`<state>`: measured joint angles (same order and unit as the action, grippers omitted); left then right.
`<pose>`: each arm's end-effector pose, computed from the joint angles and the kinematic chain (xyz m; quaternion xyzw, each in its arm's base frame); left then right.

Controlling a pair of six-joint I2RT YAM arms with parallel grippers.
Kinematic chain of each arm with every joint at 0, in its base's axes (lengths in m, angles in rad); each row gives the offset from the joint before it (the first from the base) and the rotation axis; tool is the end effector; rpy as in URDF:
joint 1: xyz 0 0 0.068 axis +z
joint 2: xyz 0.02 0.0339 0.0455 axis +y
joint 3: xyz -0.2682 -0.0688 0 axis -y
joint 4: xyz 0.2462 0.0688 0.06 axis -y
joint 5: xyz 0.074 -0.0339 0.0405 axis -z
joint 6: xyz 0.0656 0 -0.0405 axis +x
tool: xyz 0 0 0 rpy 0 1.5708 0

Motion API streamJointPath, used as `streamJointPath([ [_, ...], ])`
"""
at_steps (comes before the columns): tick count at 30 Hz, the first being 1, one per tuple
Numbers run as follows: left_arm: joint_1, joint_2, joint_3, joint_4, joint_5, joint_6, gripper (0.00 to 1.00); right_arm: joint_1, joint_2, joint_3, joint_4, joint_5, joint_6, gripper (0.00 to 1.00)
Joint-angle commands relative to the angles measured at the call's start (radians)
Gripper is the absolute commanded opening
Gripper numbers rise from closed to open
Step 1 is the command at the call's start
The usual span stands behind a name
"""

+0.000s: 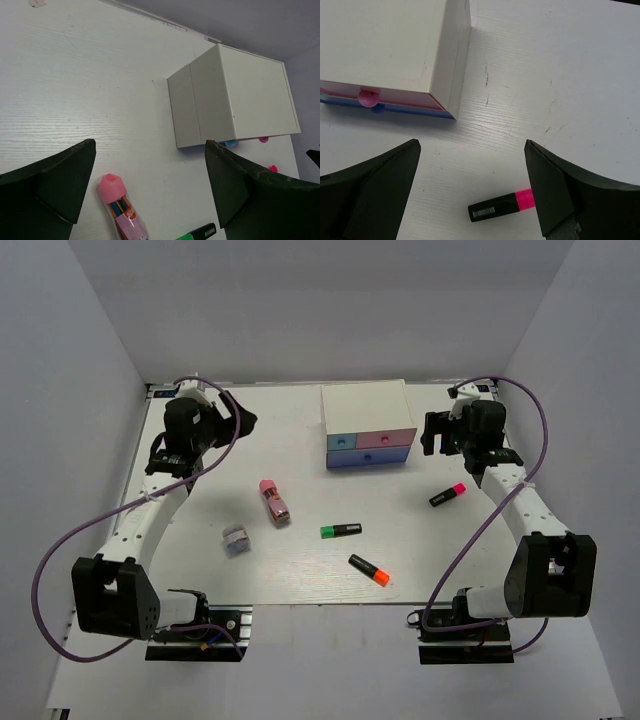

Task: Sort the stationery into containers
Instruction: Open the drawer

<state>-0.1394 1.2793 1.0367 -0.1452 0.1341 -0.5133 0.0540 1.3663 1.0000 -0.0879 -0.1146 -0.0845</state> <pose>0.3206 -0.0538 0.3169 -0.1172 0.8208 -0.2310 0.5092 0.3410 0.0259 0.2829 -0.0889 0.8426 0.0405 0.5296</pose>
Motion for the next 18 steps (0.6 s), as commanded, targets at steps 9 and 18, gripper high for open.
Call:
streamJointPath([
  [9, -0.031, 0.172, 0.149, -0.013, 0.288, 0.048, 0.98, -0.008, 0.033, 0.034, -0.064, -0.086, -0.195, 0.9],
  [18, -0.123, 0.275, 0.194, 0.064, 0.372, 0.018, 0.48, 0.001, -0.015, 0.012, -0.104, -0.065, -0.291, 0.9],
])
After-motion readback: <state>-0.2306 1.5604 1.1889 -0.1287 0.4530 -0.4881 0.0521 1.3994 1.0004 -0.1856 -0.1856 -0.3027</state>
